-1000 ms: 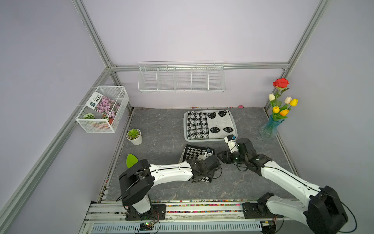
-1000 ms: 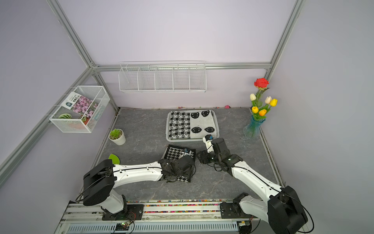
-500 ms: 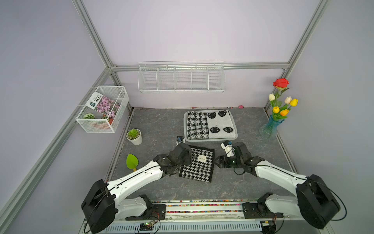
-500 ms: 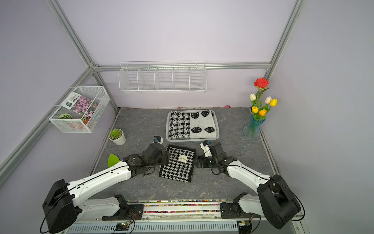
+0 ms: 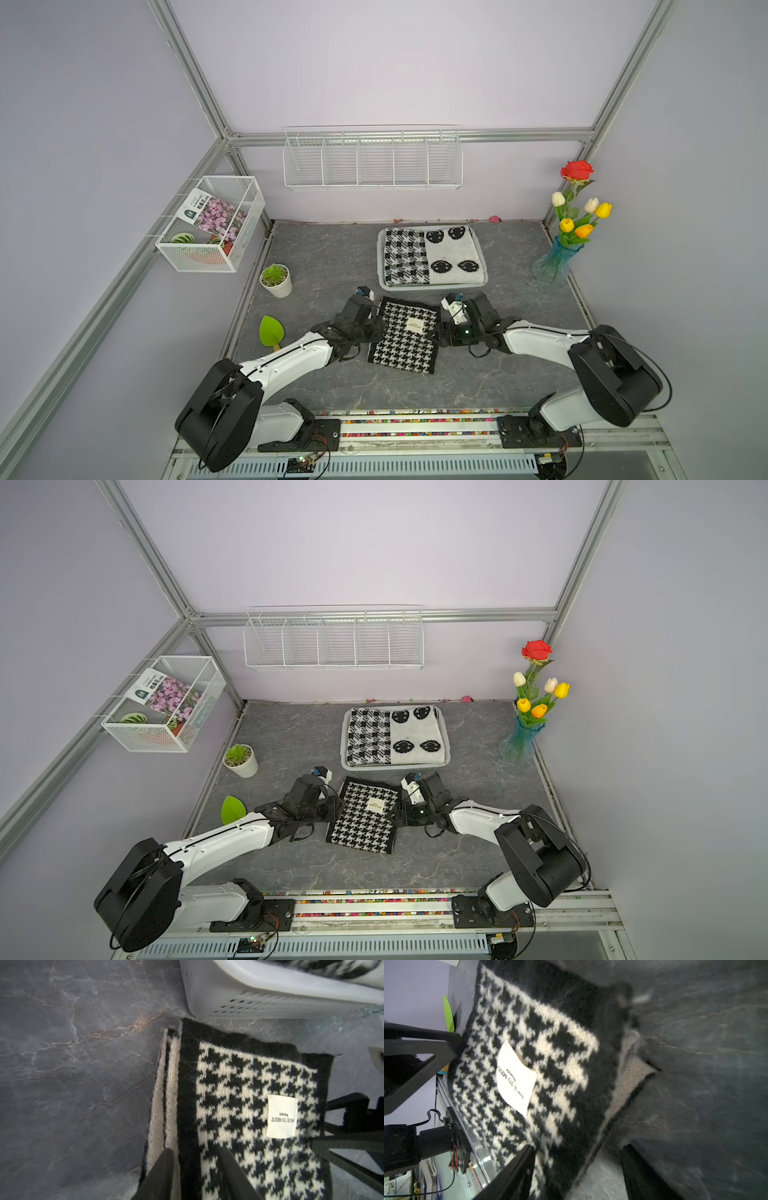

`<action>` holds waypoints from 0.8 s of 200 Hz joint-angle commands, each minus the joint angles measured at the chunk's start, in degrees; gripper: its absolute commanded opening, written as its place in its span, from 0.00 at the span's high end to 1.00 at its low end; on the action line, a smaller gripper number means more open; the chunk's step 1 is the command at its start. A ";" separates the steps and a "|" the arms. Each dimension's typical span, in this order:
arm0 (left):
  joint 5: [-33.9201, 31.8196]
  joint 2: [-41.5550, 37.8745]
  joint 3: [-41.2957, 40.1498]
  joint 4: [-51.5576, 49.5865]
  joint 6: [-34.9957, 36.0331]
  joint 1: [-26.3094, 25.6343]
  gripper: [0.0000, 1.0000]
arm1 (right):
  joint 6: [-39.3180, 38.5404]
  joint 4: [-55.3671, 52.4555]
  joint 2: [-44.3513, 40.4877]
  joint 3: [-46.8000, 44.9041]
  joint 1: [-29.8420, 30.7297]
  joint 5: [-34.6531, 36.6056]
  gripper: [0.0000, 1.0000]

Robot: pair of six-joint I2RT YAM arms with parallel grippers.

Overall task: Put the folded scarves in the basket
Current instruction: Pick up the scarf at the center of the board.

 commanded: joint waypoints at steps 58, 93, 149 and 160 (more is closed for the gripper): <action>7.97 4.08 -0.95 3.05 0.18 0.54 0.92 | 1.18 0.89 10.94 3.37 2.20 -2.11 0.74; 2.39 -0.07 -1.36 0.51 0.46 0.57 0.74 | -1.96 -2.76 8.06 3.40 2.14 1.56 0.89; -2.87 -0.02 -1.04 3.00 2.72 1.83 0.45 | -3.38 -4.43 7.55 4.10 2.28 2.11 0.89; -1.88 0.31 -1.14 4.81 3.17 1.87 0.44 | -3.45 -4.51 7.47 4.09 2.29 2.40 0.89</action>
